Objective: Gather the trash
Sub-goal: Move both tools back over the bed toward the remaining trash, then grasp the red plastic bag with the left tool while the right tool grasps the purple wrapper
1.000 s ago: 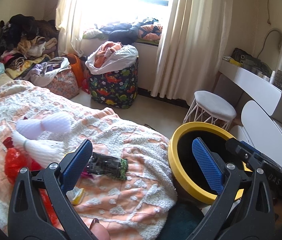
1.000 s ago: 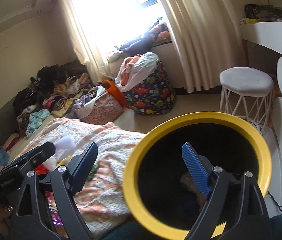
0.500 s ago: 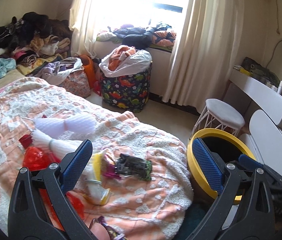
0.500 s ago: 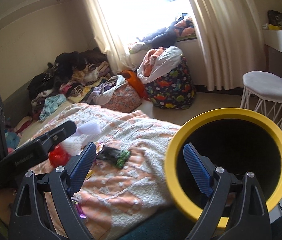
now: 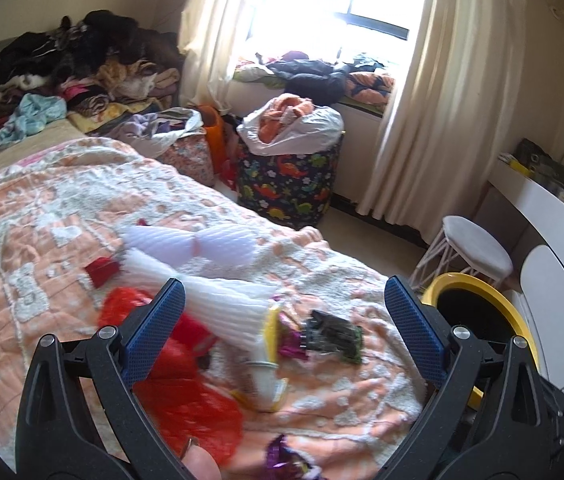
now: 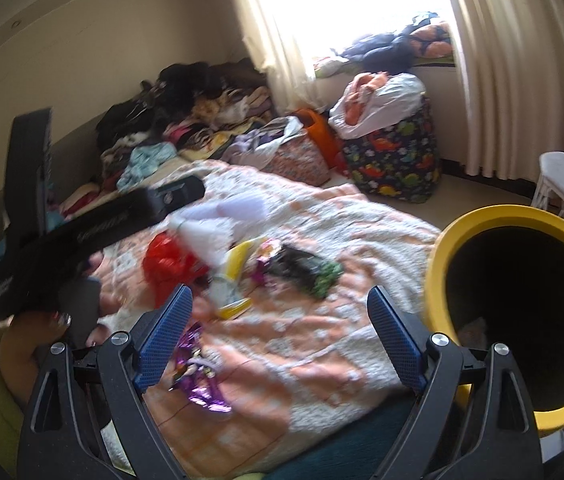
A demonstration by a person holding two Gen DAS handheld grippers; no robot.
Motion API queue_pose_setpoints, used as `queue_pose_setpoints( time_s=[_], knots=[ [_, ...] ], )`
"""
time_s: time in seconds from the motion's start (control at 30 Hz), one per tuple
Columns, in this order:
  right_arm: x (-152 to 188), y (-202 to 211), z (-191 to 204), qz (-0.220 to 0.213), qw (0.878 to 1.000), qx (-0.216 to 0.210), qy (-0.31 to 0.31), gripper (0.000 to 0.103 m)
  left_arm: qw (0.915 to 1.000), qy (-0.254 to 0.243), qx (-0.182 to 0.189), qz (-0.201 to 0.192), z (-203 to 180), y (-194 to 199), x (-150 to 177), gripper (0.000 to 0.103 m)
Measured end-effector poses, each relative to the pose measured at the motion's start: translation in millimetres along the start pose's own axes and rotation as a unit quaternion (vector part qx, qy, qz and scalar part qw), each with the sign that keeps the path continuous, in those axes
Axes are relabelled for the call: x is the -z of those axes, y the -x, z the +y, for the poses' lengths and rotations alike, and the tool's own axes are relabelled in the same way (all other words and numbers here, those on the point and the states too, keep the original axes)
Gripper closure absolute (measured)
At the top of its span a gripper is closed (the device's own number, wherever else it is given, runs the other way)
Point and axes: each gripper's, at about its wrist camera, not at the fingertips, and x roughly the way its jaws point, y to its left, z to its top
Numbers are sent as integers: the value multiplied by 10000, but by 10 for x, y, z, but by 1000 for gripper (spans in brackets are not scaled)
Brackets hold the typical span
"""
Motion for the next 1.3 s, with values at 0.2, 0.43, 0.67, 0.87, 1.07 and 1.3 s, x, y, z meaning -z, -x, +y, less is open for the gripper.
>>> queue_pose_setpoints(
  time_s=[0.2,0.43,0.67,0.87,1.07,1.3],
  knots=[
    [67,-139,212,363,9989,-253,175,16,9995,216,-235,-44,288,26,-24,11],
    [150,-357,489,831,9937,-482,570,16,9981,396,-462,29,573,18,7,11],
    [221,-595,642,1336,9859,-636,775,17,9957,667,-573,294,864,-32,145,11],
    [283,-837,656,1836,9778,-665,763,27,9926,888,-555,618,968,-157,310,11],
    [385,-998,660,2182,9708,-707,698,66,9910,961,-313,878,944,-294,457,25],
    [357,-905,583,1977,9756,-793,524,70,9890,947,-186,1118,900,-388,563,49]
  ],
)
